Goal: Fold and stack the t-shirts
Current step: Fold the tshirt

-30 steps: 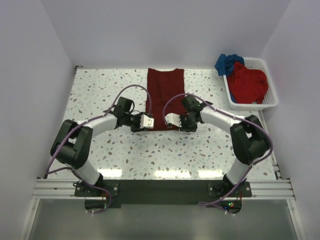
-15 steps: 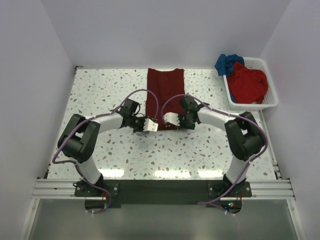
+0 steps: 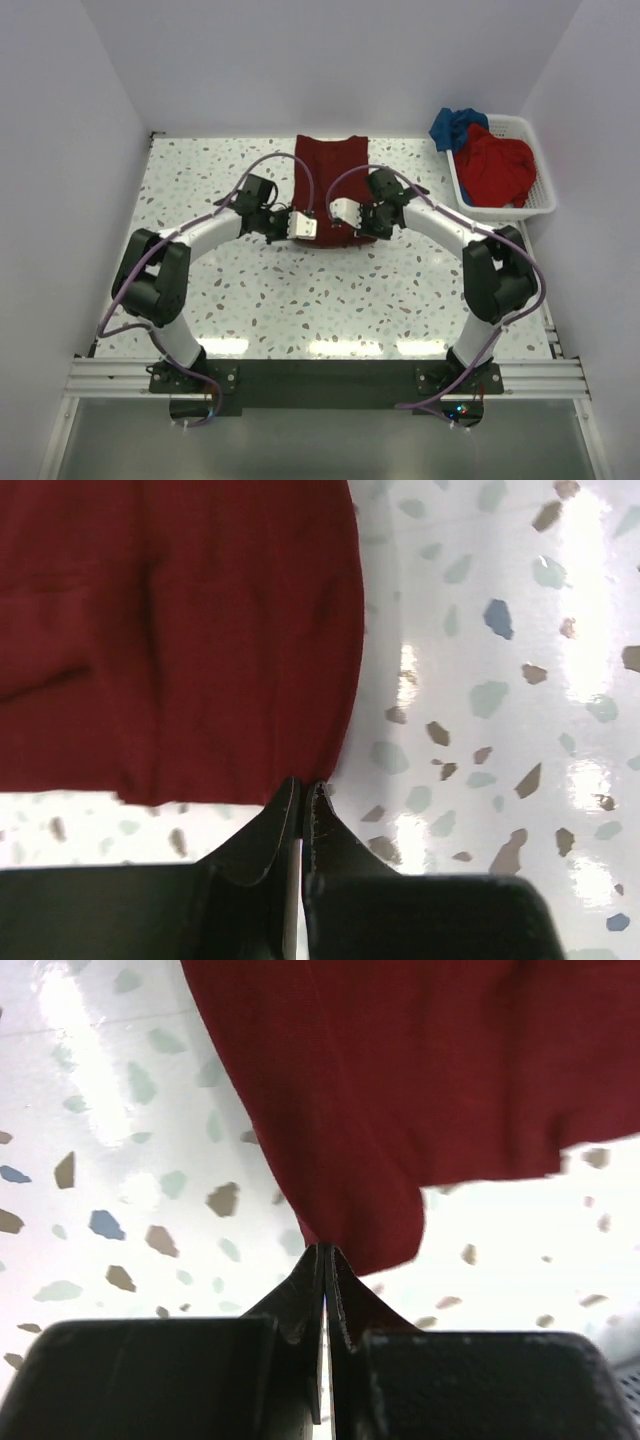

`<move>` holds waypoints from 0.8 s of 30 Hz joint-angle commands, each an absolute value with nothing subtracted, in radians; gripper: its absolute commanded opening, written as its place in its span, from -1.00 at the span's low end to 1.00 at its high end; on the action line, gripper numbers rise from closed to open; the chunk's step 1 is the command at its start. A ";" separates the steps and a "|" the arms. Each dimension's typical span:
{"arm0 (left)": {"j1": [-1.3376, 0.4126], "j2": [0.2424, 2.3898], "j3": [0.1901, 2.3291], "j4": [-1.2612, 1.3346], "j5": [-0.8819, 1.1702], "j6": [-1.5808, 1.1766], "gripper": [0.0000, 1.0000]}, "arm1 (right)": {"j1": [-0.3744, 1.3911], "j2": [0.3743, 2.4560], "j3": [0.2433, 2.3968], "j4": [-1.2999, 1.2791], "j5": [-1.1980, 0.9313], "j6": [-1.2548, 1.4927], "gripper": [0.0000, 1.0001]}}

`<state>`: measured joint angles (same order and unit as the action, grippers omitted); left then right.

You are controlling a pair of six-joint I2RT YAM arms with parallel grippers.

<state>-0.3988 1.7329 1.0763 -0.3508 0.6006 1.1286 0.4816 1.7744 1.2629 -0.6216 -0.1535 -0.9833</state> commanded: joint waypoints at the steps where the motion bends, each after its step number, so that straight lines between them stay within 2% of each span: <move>1: -0.387 1.651 1.154 -0.409 0.623 1.103 -1.00 | 0.472 1.689 1.356 -0.706 -0.181 -0.971 -1.00; 9: -0.419 1.496 1.054 -0.532 0.633 1.170 -1.00 | 0.480 1.577 1.319 -0.877 -0.242 -0.960 -1.00; 15: -0.460 1.273 0.911 -0.655 0.666 1.138 -1.00 | 0.520 1.343 1.204 -1.037 -0.296 -0.965 -1.00; 20: -0.462 1.145 0.769 -0.663 0.675 1.089 -1.00 | 0.558 1.250 1.135 -1.007 -0.293 -0.875 -0.99; 21: -0.460 1.138 0.717 -0.632 0.666 1.088 -1.00 | 0.566 1.250 1.125 -0.991 -0.299 -0.861 -0.73; 24: -0.462 1.140 0.638 -0.594 0.624 1.101 -1.00 | 0.630 1.255 1.069 -0.927 -0.307 -0.816 -0.36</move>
